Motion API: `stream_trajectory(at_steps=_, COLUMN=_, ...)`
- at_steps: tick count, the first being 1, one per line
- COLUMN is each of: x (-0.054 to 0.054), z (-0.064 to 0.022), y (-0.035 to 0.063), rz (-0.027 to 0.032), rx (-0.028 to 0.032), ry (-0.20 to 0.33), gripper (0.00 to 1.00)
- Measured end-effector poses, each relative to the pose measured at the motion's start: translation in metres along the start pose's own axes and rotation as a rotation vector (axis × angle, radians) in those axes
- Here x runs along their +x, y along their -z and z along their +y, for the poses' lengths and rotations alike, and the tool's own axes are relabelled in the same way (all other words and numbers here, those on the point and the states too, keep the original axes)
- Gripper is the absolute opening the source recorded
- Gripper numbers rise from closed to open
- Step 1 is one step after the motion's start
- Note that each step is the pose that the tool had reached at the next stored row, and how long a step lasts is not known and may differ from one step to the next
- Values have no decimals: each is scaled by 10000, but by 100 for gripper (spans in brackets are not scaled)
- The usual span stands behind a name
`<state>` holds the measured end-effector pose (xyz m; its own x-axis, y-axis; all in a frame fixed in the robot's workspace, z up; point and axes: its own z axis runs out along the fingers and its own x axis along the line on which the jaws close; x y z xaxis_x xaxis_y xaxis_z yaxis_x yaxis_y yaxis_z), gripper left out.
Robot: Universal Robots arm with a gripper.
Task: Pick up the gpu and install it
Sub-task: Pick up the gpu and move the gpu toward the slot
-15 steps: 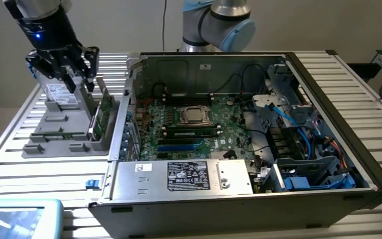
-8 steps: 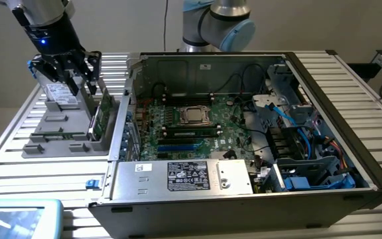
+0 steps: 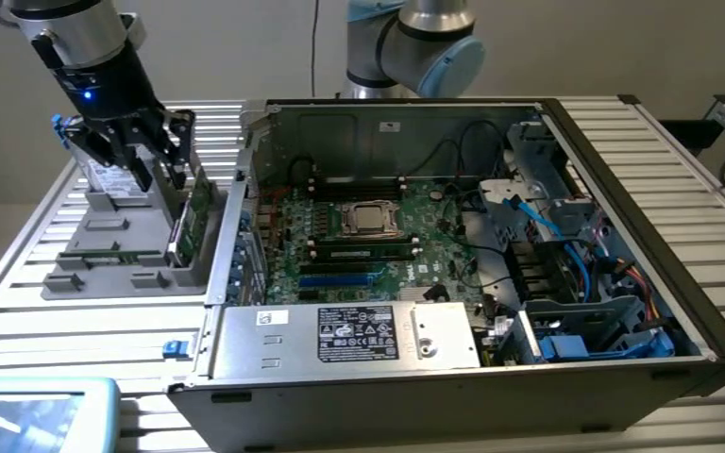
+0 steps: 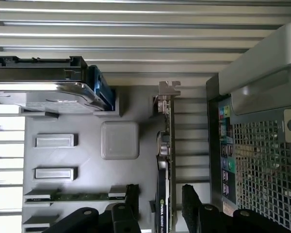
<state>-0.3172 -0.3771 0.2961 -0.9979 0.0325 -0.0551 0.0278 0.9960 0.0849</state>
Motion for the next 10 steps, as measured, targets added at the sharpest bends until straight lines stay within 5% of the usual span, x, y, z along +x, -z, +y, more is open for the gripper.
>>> stream_trajectory(at_steps=6, x=2, z=-115, y=-92, rz=-18, rx=-147, ry=-15, gripper=49)
stream_trajectory(at_steps=10, x=0, z=-182, y=-138, rz=-28, rx=-311, ry=-47, gripper=49)
